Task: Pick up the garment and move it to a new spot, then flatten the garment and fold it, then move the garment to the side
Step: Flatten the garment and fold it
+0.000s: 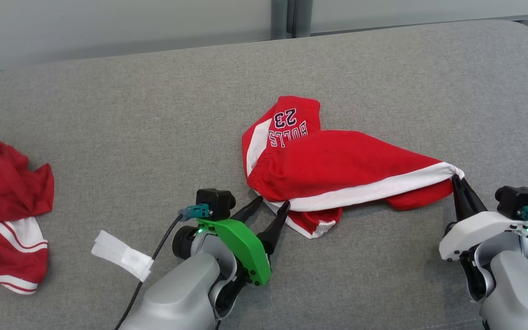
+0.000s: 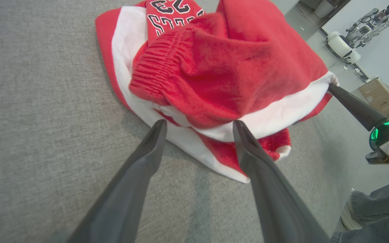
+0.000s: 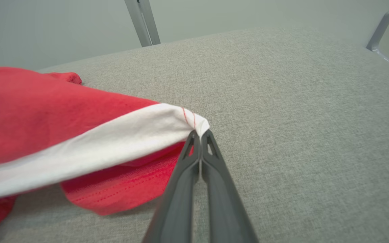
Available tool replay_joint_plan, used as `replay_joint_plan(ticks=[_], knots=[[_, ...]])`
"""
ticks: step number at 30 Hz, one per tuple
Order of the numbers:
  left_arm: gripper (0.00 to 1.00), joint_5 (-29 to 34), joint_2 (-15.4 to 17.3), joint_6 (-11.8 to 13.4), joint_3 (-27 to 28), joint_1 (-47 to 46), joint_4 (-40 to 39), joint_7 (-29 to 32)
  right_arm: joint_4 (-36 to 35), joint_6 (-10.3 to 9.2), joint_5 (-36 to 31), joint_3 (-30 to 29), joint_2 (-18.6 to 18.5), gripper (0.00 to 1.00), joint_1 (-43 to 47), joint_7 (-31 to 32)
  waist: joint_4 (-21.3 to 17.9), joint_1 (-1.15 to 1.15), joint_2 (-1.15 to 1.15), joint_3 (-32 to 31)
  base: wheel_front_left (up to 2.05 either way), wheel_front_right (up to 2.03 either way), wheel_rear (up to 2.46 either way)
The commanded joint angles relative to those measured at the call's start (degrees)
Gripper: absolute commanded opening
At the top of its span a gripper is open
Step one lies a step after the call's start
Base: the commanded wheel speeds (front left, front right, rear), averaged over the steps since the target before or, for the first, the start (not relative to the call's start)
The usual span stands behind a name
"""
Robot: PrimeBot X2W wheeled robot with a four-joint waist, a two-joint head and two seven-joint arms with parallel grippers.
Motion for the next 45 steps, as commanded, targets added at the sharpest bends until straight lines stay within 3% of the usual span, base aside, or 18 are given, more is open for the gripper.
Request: replay_joint_plan(ticks=[1, 4, 5, 6, 7, 8, 9, 21, 23, 28, 29, 34, 39, 42, 45], knots=[[1.0, -0.4, 0.2, -0.1, -0.4, -0.9, 0.3, -0.5, -0.3, -0.04, 0.5, 0.2, 0.0, 0.0, -0.1, -0.2, -0.1, 0.0, 0.0, 0.0, 0.0, 0.0, 0.0], [0.98, -1.0, 0.1, -0.1, -1.9, -1.4, 0.6, -0.9, -0.5, -0.04, 0.7, 0.7, -0.1, 0.0, 0.1, -0.2, -0.3, 0.0, 0.0, -0.2, 0.0, 0.0, 0.0], [0.64, -1.2, 0.0, -0.1, -2.6, -1.2, 0.6, -1.0, -0.6, -0.04, 0.9, 0.9, -0.1, 0.0, 0.1, -0.2, -0.5, 0.0, 0.0, -0.2, 0.0, 0.0, 0.0], [0.38, -1.6, 0.0, -0.1, -3.1, -1.1, 0.6, -1.1, -0.8, -0.04, 1.0, 1.1, -0.2, 0.0, 0.0, -0.2, -0.5, 0.0, 0.0, -0.3, 0.0, 0.0, 0.0], [0.27, -1.8, 0.1, -0.1, -3.4, -1.1, 0.6, -1.2, -1.0, -0.04, 1.1, 1.3, -0.2, 0.0, -0.1, -0.2, -0.6, 0.0, 0.0, -0.4, 0.0, 0.0, 0.0], [0.08, -1.9, 0.1, -0.1, -3.7, -1.4, 0.5, -1.5, -1.3, -0.04, 1.2, 1.4, -0.2, 0.0, -0.1, -0.2, -0.7, 0.0, 0.0, -0.4, 0.0, 0.0, 0.0], [0.0, -2.2, 0.1, -0.1, -3.7, -1.8, 0.4, -1.6, -1.6, -0.04, 1.4, 1.7, -0.3, 0.0, -0.2, -0.2, -0.7, 0.0, 0.0, -0.5, 0.0, 0.0, 0.0], [0.0, -1.6, 2.1, -0.1, -4.9, -5.5, -2.6, -2.0, -9.2, -0.04, 4.7, 4.2, -2.0, 0.0, -1.3, -0.2, -0.3, 0.0, 0.0, -0.8, 0.0, 0.0, 0.0], [0.0, -2.8, 4.1, -0.1, -4.6, -7.9, -5.5, -1.8, -12.1, -0.02, 7.4, 6.4, -3.0, 0.0, -3.1, -0.2, -0.4, 0.0, 0.0, 0.0, 0.0, 0.0, 0.0], [0.0, -5.4, 13.8, -0.1, -1.8, -19.9, -14.1, 5.1, -18.6, -0.02, 16.0, 12.3, -7.0, 0.0, -15.3, 6.1, -1.6, 0.0, 0.0, 5.5, 0.0, 0.0, 0.0], [0.0, -5.4, 13.8, -0.1, -1.8, -19.9, -14.1, 5.1, -18.6, -0.02, 16.0, 12.3, -7.0, 0.0, -15.3, 6.1, -1.6, 0.0, 0.0, 5.5, 0.0, 0.0, 0.0], [0.0, -5.3, 19.9, 0.4, 1.0, -37.8, -17.2, 16.9, -19.0, -0.02, 22.1, 13.8, -9.1, 0.0, -34.1, 13.8, -0.8, 0.0, 0.0, 13.9, 0.0, 0.0, 0.0], [0.0, -2.0, 18.4, 3.1, 3.4, -55.0, -12.8, 21.2, -11.1, -0.02, 20.6, 10.8, -7.4, 0.0, -54.0, 14.2, 0.1, 0.0, 0.0, 21.6, 0.0, 0.0, 0.0], [0.0, 2.8, 16.1, 4.8, 3.6, -63.8, -8.9, 18.3, -4.2, -0.03, 17.5, 6.3, -5.5, 0.0, -65.2, 9.5, 1.0, 0.0, 0.0, 25.5, 0.0, 0.0, 0.0], [0.0, 6.2, 13.8, 4.8, 3.6, -69.4, -4.9, 14.4, 1.6, -0.03, 14.2, 3.3, -4.0, 0.0, -73.0, 4.5, 1.6, 0.0, 0.0, 28.3, 0.0, 0.0, 0.0]])
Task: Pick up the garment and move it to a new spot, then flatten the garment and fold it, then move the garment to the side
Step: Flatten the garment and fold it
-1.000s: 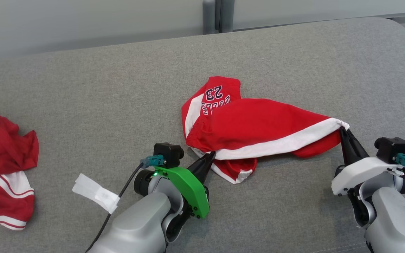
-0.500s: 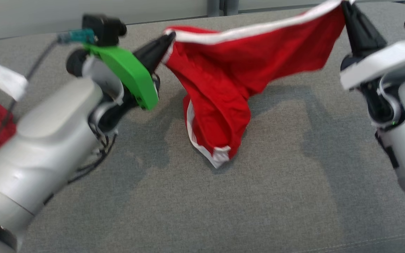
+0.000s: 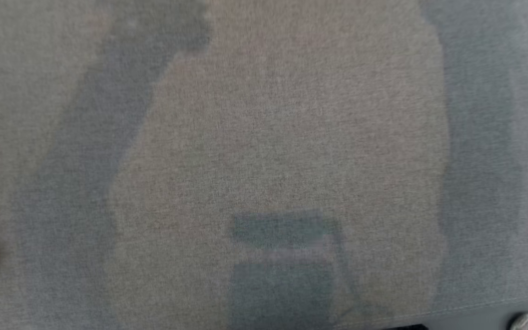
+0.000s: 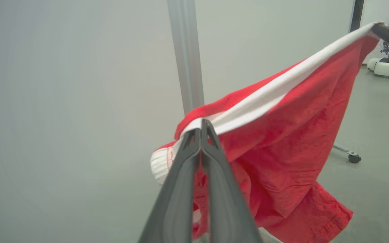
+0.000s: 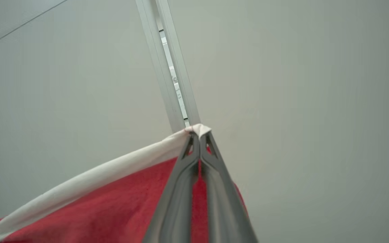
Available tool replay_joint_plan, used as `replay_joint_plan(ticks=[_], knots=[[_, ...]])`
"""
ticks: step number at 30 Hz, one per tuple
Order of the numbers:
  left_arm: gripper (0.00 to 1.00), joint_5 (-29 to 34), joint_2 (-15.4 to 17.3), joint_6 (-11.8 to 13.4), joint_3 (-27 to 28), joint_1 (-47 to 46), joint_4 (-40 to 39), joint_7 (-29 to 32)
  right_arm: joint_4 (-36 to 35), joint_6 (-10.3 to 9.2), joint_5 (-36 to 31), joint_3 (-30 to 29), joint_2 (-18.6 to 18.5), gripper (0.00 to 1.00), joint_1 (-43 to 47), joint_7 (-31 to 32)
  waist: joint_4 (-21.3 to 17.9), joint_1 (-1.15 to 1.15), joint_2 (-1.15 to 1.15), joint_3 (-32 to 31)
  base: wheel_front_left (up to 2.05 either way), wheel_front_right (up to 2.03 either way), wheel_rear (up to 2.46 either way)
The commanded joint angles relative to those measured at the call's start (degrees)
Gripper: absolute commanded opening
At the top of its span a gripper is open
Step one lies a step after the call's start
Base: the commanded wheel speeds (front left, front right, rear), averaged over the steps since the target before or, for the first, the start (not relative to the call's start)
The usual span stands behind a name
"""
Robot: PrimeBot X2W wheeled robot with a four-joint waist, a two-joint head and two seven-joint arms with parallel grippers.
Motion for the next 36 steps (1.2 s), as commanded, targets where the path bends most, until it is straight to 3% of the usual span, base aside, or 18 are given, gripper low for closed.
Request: replay_joint_plan(ticks=[1, 5, 10, 18, 22, 26, 36], knots=[[0.0, 1.6, -0.5, -0.3, 0.0, -1.8, 2.3, -2.1, 2.2, -0.02, -1.7, -0.2, 0.6, 0.0, -2.0, -1.7, 1.6, -0.01, 0.0, 8.9, 0.0, 0.0, 0.0], [0.0, 4.5, -2.5, -0.9, -0.8, -4.2, 7.0, -7.9, 4.2, -0.02, -2.1, 0.4, 2.3, 0.0, -5.0, -4.2, 1.5, -0.01, 0.0, 11.7, 0.0, 0.0, 0.0], [0.0, 7.1, -4.0, -2.5, -3.9, 2.5, 12.7, -13.7, 4.3, -0.01, -1.1, 7.0, 3.2, 0.0, 1.0, -5.2, 1.2, -0.01, 0.0, 14.3, 0.0, 0.0, 0.0], [0.0, 7.3, -3.5, -4.5, -6.6, 19.8, 16.1, -16.9, -8.4, -0.01, 5.3, 18.0, 0.1, 0.0, 19.7, -5.3, 0.6, -0.01, 0.0, 14.5, 0.0, 0.0, 0.0], [0.0, 9.1, -2.4, -4.6, -3.8, 30.1, 12.3, -16.7, -14.7, -0.01, 6.5, 20.1, -3.7, 0.0, 30.1, -5.3, 0.5, -0.01, 0.0, 12.7, 0.0, 0.0, 0.0], [0.0, 12.2, -1.6, -3.5, 3.6, 41.4, 4.8, -16.6, -21.3, 0.0, 6.5, 18.9, -8.6, 0.0, 40.9, -5.3, 1.5, -0.01, 0.0, 9.5, 0.0, 0.0, 0.0], [0.0, 18.0, -1.4, -0.8, 10.4, 64.2, -6.0, -16.5, -28.9, -0.01, 4.1, 17.2, -12.3, 0.0, 62.5, -5.3, 3.1, -0.01, 0.0, -2.1, 0.0, 0.0, 0.0]])
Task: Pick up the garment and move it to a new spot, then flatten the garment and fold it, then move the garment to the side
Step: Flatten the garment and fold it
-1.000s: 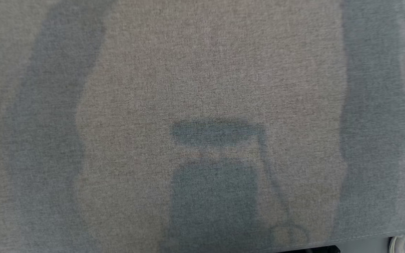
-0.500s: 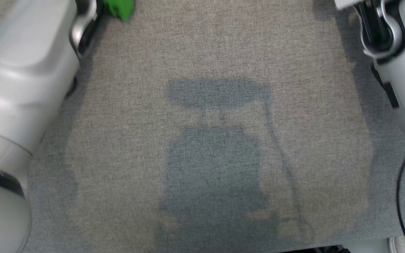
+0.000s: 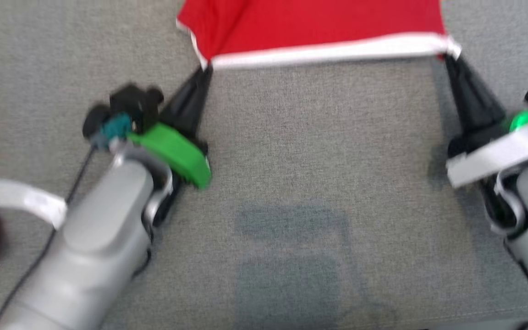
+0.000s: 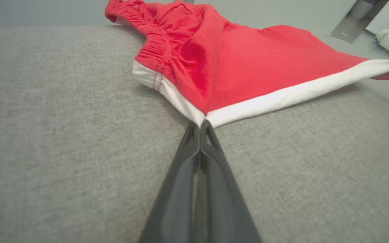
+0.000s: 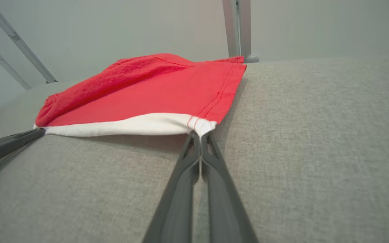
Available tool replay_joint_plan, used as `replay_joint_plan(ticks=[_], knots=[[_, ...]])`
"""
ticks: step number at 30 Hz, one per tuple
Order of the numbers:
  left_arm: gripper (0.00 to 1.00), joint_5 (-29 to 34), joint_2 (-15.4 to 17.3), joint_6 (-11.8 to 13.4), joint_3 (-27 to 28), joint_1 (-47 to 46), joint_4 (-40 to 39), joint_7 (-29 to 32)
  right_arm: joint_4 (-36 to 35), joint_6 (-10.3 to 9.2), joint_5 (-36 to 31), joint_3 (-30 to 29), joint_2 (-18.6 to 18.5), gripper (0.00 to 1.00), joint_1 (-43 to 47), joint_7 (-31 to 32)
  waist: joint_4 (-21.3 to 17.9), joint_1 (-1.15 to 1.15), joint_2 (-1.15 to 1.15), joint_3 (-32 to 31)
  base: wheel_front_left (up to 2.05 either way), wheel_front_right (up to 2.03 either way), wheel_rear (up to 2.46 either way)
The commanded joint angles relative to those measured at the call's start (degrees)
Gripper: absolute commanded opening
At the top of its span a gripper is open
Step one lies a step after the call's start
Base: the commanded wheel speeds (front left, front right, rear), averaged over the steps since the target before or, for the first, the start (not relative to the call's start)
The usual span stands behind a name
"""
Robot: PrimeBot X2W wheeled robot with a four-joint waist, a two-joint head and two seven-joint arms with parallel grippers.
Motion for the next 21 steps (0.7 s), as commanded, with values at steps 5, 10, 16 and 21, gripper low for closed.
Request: replay_joint_plan(ticks=[5, 10, 16, 21], knots=[[0.0, 0.1, 1.1, 2.2, 0.5, 20.2, -3.9, 1.0, -3.3, -0.01, -1.7, -0.7, -0.7, 0.0, 13.6, -0.2, 0.9, 0.01, 0.0, -12.0, 0.0, 0.0, 0.0], [0.0, -1.4, 2.1, 4.3, 0.3, 33.9, -11.4, 1.0, -6.6, -0.05, -1.9, -5.0, -1.2, 0.0, 28.7, -0.2, 1.9, 0.01, 0.0, -16.5, 0.0, 0.0, 0.0], [0.0, -2.7, 4.8, 7.8, 0.8, 40.7, -21.6, 1.2, -14.2, -0.08, -2.4, -12.7, 0.2, 0.0, 42.9, -0.2, 3.6, 0.01, 0.0, -16.0, 0.0, 0.0, 0.0], [0.0, -2.5, 6.4, 9.8, 1.6, 37.7, -30.5, 5.4, -19.4, -0.06, -1.4, -13.9, -0.3, 0.0, 37.2, -0.2, 3.4, 0.01, 0.0, -11.5, 0.0, 0.0, 0.0]])
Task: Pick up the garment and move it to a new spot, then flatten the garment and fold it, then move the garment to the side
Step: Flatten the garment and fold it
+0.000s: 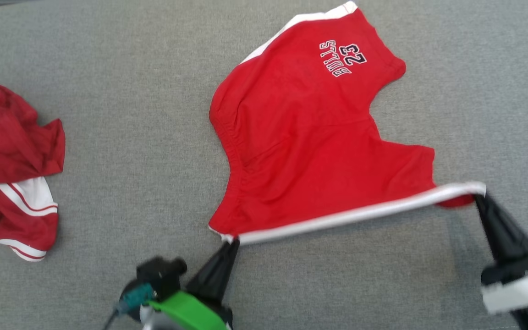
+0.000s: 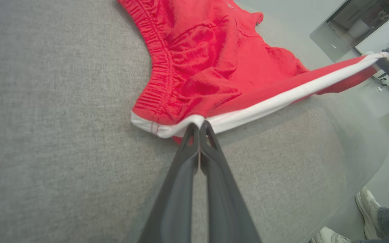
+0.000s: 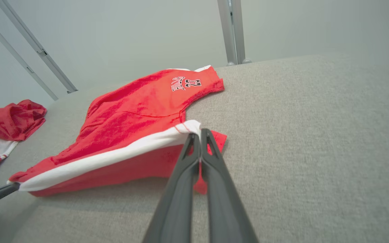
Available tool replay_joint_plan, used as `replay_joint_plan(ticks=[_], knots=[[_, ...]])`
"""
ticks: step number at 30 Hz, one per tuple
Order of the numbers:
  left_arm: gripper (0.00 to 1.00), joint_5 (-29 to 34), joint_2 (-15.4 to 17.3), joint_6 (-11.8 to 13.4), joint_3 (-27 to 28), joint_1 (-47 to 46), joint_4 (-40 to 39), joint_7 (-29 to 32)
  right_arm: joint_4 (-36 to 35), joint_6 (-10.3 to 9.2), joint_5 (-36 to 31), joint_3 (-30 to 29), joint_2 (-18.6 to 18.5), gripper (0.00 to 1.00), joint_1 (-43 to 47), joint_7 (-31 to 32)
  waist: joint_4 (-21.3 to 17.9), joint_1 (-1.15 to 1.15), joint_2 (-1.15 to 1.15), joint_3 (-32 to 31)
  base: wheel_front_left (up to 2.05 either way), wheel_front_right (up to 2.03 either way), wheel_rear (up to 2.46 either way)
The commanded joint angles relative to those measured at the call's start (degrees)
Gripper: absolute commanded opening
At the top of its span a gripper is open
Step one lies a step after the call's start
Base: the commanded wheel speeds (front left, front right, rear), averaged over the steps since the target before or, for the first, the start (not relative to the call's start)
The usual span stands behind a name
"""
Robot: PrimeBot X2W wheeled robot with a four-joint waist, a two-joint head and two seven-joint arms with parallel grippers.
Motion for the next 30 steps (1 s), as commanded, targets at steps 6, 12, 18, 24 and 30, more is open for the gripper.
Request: replay_joint_plan(ticks=[6, 12, 18, 24, 30], knots=[[0.0, -1.0, 1.6, 1.7, 3.0, -12.1, -7.8, 9.2, 3.2, -0.13, 4.0, 1.2, -2.2, 0.0, -18.7, 3.4, 2.1, 0.01, 0.0, 8.8, 0.0, 0.0, 0.0], [0.0, -1.9, 0.3, 2.5, 5.5, -25.2, -7.3, 17.3, 13.3, -0.09, 5.8, 7.7, -1.6, 0.0, -37.6, 6.8, 3.6, 0.01, 0.0, 13.1, 0.0, 0.0, 0.0], [0.0, -3.5, -2.2, 1.3, 7.0, -34.8, -2.0, 21.2, 21.9, -0.07, 7.3, 12.8, -0.5, 0.0, -51.6, 8.0, 4.9, 0.01, 0.0, 16.0, 0.0, 0.0, 0.0], [0.0, -5.3, -5.5, 0.3, 9.4, -43.8, 6.1, 22.3, 31.0, -0.07, 8.2, 17.9, 0.9, 0.0, -64.1, 8.6, 5.2, 0.01, 0.0, 17.8, 0.0, 0.0, 0.0], [0.0, -6.1, -7.3, 0.4, 11.2, -49.7, 13.8, 22.2, 40.5, -0.07, 8.6, 21.4, 2.5, 0.0, -72.1, 7.6, 5.3, 0.01, 0.0, 18.5, 0.0, 0.0, 0.0]])
